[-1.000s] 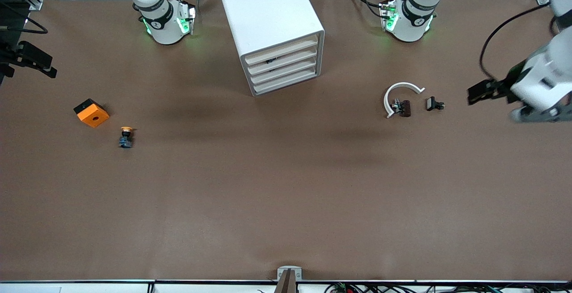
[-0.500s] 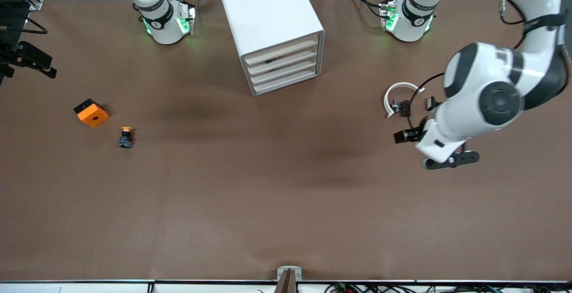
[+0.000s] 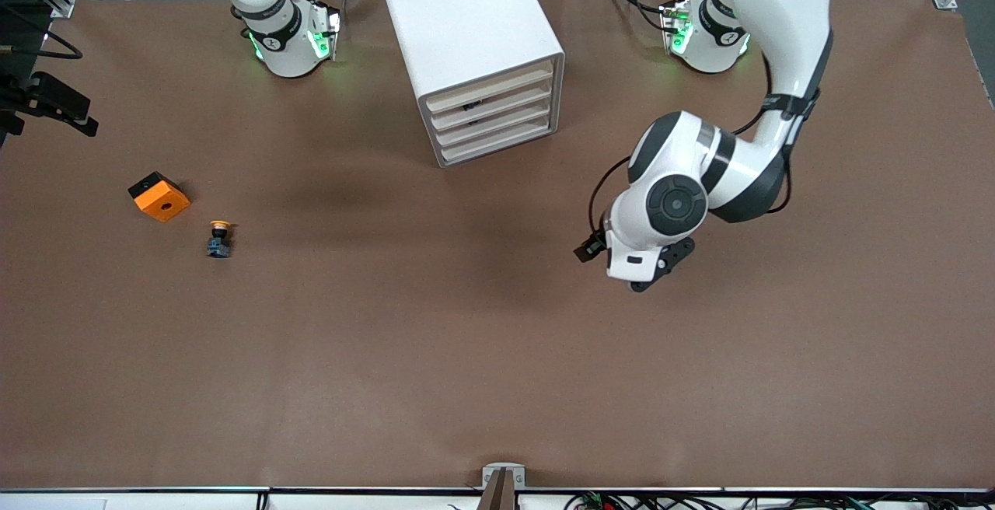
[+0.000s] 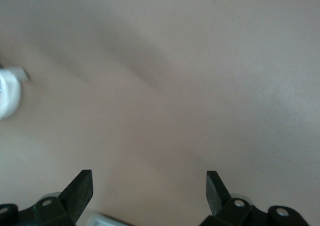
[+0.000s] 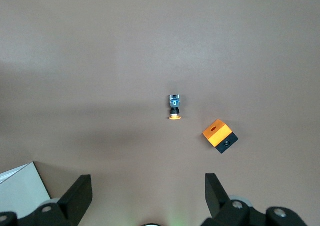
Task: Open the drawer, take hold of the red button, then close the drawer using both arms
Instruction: 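Lower the left gripper to the drawer front handle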
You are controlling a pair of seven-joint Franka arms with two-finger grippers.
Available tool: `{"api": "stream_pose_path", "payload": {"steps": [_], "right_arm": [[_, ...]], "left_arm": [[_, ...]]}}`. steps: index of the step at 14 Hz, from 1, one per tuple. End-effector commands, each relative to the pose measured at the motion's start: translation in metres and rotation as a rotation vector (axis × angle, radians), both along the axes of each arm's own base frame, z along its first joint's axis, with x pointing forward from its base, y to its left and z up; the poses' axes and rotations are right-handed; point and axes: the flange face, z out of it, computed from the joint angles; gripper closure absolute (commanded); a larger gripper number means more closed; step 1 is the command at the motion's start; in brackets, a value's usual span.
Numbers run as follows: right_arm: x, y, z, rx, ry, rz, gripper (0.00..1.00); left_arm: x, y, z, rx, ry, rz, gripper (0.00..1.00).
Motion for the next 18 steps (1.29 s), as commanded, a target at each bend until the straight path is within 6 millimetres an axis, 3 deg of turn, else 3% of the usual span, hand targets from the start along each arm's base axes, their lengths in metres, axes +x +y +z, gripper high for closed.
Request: {"api": "stream_pose_path", "payload": {"steps": [1, 4, 8, 12, 15, 18], "right_arm": [[0.001, 0.001, 0.005, 0.009, 0.001, -0.007, 0.00], [0.001, 0.002, 0.005, 0.009, -0.001, -0.006, 0.00], [0.001, 0.002, 0.005, 0.009, -0.001, -0.006, 0.00], [0.001, 0.001, 0.005, 0.009, -0.001, -0.007, 0.00], [0.001, 0.001, 0.005, 0.009, 0.001, -0.006, 0.00], [0.001, 0.002, 0.005, 0.009, 0.001, -0.006, 0.00]], "left_arm": [[0.000, -0.016, -0.009, -0.062, 0.101, 0.222, 0.00], [-0.016, -0.046, -0.024, -0.028, 0.220, 0.478, 0.00], [-0.031, -0.075, -0.023, 0.015, 0.336, 0.719, 0.00], [-0.031, -0.081, -0.034, 0.035, 0.599, 1.047, 0.00], [-0.058, -0.104, -0.037, 0.125, 0.657, 1.044, 0.00], [-0.073, -0.106, -0.045, 0.236, 0.730, 1.054, 0.00]]}}
